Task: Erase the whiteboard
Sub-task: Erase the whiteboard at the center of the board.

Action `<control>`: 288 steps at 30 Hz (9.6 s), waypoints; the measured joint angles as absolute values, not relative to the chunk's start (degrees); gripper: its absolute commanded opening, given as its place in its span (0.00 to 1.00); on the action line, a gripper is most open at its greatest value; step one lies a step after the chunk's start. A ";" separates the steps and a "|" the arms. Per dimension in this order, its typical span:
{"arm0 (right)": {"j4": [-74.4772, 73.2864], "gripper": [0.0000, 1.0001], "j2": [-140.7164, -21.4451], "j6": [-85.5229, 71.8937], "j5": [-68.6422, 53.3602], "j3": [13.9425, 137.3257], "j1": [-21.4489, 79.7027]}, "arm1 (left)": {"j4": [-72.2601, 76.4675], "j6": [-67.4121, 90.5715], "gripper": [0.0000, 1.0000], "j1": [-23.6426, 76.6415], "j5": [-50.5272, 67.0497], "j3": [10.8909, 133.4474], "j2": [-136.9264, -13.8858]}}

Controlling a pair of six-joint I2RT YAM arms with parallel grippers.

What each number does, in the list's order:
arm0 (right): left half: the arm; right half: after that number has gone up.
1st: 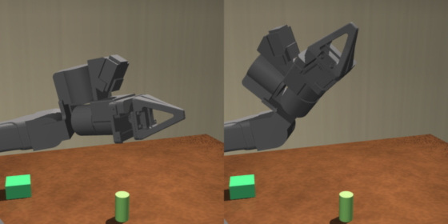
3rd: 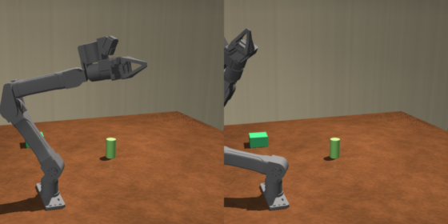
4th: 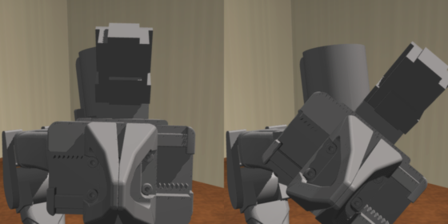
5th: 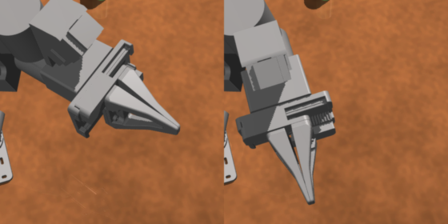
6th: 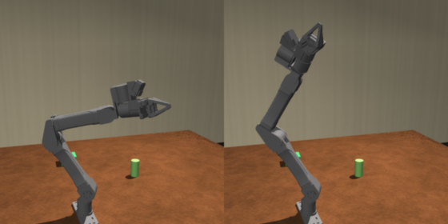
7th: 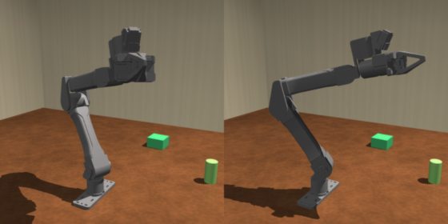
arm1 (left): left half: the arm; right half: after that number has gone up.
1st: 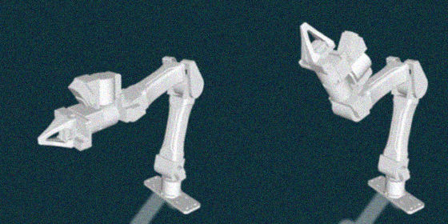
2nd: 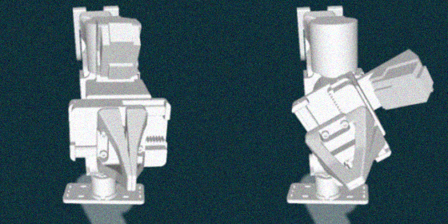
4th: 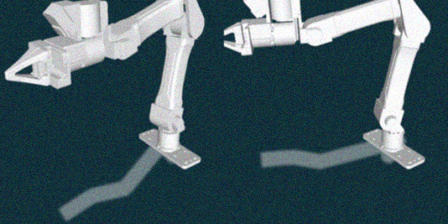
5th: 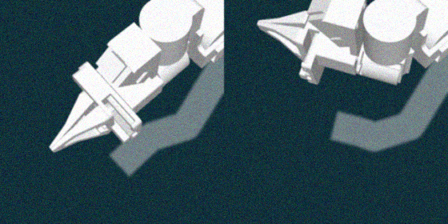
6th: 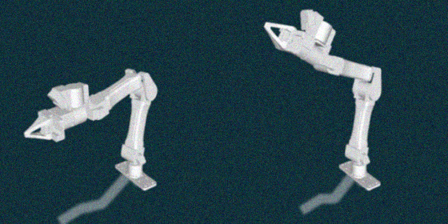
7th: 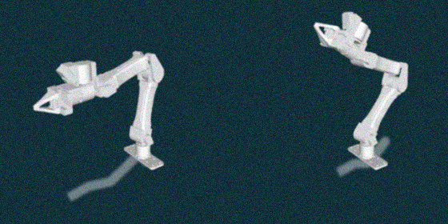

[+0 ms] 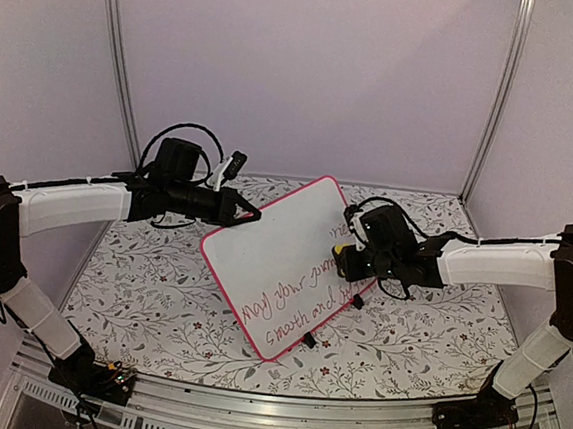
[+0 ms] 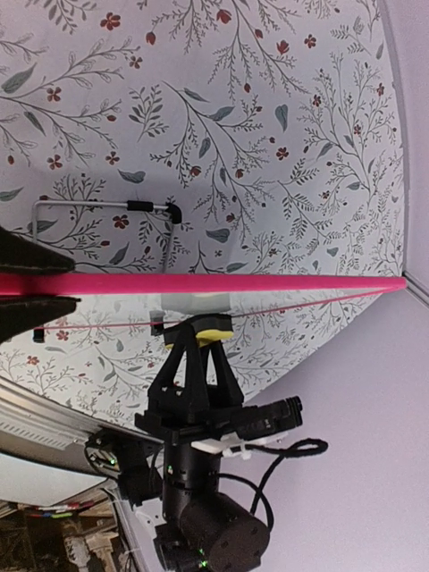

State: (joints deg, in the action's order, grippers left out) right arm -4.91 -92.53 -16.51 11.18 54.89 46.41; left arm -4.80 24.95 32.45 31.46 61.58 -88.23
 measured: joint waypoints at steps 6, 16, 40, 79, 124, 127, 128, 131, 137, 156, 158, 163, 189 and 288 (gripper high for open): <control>-9.15 0.27 -93.93 -15.97 11.53 58.52 46.41 | -4.84 24.99 0.00 32.45 31.27 61.60 -88.23; -12.12 0.27 -96.88 -13.50 12.10 67.48 44.42 | -4.82 25.10 0.00 32.45 31.20 61.60 -88.23; -4.58 0.27 -94.52 -14.52 10.96 58.61 43.48 | -4.86 25.08 0.00 32.49 31.11 61.63 -88.29; -11.81 0.28 -98.76 -11.09 11.35 70.28 41.58 | -4.78 25.15 0.00 32.49 31.07 61.67 -88.49; -6.39 0.29 -94.11 -13.04 9.34 58.00 41.43 | -4.75 25.15 0.00 32.49 31.07 61.78 -88.55; -6.46 0.29 -94.11 -12.86 9.26 58.04 41.28 | -4.75 25.15 0.00 32.49 31.09 61.78 -88.55; -6.68 0.29 -94.11 -12.80 9.23 58.24 41.21 | -4.75 25.15 0.00 32.49 31.09 61.78 -88.55; -8.78 0.29 -94.35 -12.56 8.82 59.81 40.91 | -4.71 25.15 0.00 32.49 31.07 61.78 -88.55; -14.39 0.29 -96.84 -11.46 6.85 67.66 39.22 | -4.69 25.15 0.00 32.49 31.05 61.78 -88.55; -19.51 0.30 -98.70 -8.27 0.43 71.31 36.69 | -4.56 25.02 0.00 32.53 31.24 61.78 -88.60; -19.46 0.30 -97.91 -8.08 -0.32 68.77 36.56 | -4.56 25.04 0.00 32.53 31.24 61.78 -88.60; -19.59 0.30 -96.25 -8.14 -1.30 63.66 36.34 | -4.49 25.04 0.00 32.53 31.24 61.78 -88.60; -25.74 0.30 -101.19 -7.40 -2.26 80.07 34.13 | -4.03 24.71 0.00 33.34 31.31 61.89 -88.62; 7.62 0.29 -94.32 -12.43 5.58 56.88 32.08 | -4.01 25.17 0.00 33.76 30.20 61.98 -88.82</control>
